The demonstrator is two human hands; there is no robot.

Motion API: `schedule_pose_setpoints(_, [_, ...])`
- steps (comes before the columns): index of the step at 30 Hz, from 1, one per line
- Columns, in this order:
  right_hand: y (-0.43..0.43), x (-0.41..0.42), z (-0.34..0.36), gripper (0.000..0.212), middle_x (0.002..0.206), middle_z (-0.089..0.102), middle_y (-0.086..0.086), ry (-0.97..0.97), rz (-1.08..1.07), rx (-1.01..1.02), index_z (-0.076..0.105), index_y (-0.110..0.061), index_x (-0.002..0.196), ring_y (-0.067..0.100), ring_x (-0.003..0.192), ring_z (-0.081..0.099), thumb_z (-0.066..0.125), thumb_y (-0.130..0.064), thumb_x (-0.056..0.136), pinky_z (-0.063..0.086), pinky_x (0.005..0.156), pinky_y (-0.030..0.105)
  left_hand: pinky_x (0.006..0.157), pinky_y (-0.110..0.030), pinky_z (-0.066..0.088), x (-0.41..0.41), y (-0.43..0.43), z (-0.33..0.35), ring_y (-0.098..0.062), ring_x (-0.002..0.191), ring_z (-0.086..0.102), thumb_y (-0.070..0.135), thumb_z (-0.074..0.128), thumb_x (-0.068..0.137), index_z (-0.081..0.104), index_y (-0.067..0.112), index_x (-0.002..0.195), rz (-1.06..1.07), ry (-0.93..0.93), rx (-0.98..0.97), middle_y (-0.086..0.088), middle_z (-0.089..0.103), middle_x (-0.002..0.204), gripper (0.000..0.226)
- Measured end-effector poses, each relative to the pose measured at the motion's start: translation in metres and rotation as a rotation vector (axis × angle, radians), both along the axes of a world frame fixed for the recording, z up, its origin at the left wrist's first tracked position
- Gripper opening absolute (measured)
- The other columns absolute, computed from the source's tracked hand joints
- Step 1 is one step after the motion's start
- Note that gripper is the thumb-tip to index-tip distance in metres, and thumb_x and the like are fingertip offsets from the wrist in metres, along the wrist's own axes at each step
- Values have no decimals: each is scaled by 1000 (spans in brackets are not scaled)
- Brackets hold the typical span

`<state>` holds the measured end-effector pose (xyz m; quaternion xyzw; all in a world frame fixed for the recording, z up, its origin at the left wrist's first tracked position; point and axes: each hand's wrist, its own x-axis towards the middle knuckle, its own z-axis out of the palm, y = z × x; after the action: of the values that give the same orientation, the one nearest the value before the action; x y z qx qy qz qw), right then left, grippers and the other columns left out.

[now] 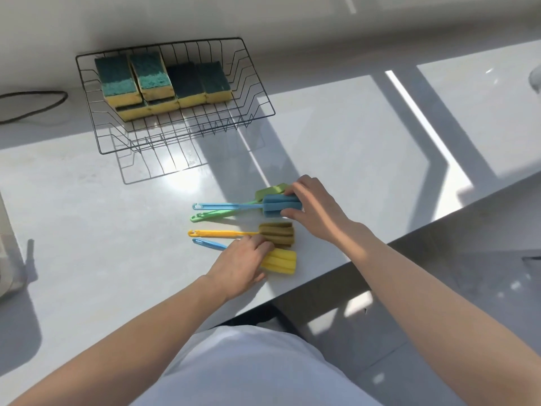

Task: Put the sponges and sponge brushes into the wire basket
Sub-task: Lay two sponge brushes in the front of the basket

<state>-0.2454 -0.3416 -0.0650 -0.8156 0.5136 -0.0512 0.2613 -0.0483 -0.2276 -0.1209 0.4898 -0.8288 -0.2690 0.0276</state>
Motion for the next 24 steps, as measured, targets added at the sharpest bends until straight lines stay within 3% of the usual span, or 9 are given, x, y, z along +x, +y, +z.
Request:
schedule_pose_setpoints(5, [-6,-10,10,25,101,47,-9,-19,6,-25,57,-22,103,11,92,40,70,-36,88,30,69,15,79,-42,53,0,-3,1,-30,96,61,25,71,81,58,11,115,41,120,51,-9,57,114,39])
schedule_pose_setpoints(11, [-24,-6,17,27,103,49,-5,-65,31,-43,59,-20,106,13,95,42,68,-38,88,36,76,25,91,-35,49,26,-8,12,-19,100,58,36,66,90,54,15,131,124,280,94,-1,52,117,48])
schedule_pose_setpoints(18, [-68,21,26,25,101,50,-7,-134,99,-72,59,-21,105,12,96,43,69,-36,88,35,78,22,89,-33,50,75,-29,46,-10,98,55,40,66,92,53,23,133,262,338,36,8,49,114,47])
schedule_pose_setpoints(24, [-115,55,38,27,104,52,-2,-162,171,-129,60,-16,107,17,97,45,72,-30,88,39,81,28,88,-27,47,110,-60,74,-4,94,52,39,67,92,57,23,130,405,339,-63,10,50,110,43])
